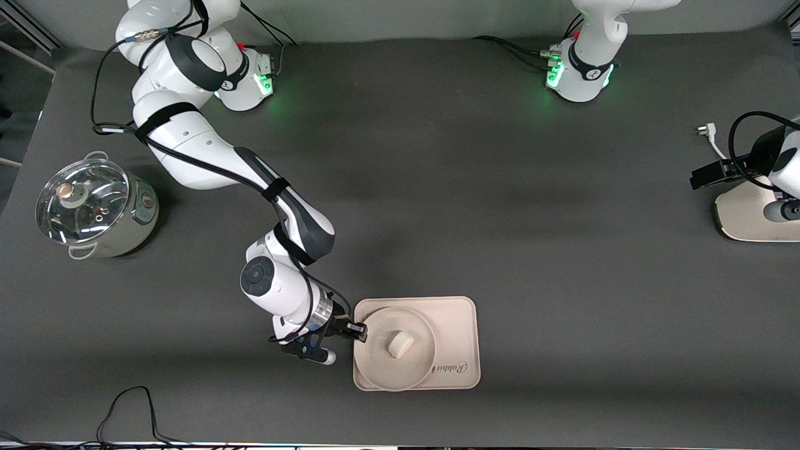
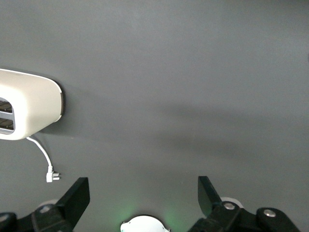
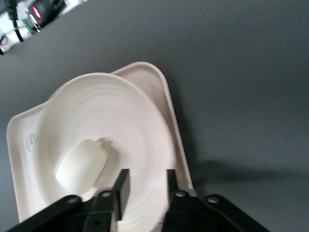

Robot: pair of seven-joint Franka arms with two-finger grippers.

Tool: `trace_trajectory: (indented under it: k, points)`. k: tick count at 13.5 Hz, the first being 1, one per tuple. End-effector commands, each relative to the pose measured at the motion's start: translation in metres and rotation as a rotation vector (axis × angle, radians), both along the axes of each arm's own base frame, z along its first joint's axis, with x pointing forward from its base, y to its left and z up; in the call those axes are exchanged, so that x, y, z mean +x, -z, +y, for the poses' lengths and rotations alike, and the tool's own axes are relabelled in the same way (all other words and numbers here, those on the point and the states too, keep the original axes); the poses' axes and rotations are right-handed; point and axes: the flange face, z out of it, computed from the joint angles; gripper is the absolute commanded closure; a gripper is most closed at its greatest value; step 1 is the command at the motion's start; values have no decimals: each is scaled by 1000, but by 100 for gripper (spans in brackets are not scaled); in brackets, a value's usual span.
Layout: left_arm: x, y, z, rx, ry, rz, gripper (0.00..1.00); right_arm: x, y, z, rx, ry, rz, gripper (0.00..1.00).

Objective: Place bun in plate and plate on tray

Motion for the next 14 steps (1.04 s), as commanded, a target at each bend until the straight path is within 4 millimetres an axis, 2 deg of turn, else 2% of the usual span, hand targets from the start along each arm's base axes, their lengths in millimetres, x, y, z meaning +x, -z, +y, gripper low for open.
trace_trajectory:
  k: [1, 4, 7, 8, 9, 10, 13, 14]
  points:
    - [-1, -5, 1, -7, 5, 13, 0, 0, -52, -2, -121, -72, -7, 0]
    - [1, -5, 4, -11, 0, -7, 0, -12, -145, -18, -258, -89, 7, 0]
    - [1, -11, 6, -20, -12, -29, 0, -37, -223, -68, -350, -98, 56, 0]
    - [-2, -14, 5, -19, -15, -36, 0, -41, -251, -100, -338, -99, 79, 0]
    - [-3, -14, 5, -19, -15, -34, 0, -49, -281, -142, -305, -92, 102, 0]
    - [-3, -15, 5, -19, -15, -40, 0, -65, -306, -176, -289, -98, 105, 0]
    - [-4, -14, -1, -22, -7, -77, 0, -135, -351, -250, -334, -100, 94, 0]
    - [-5, -12, -3, -21, -1, -80, 0, -159, -360, -264, -341, -82, 94, 0]
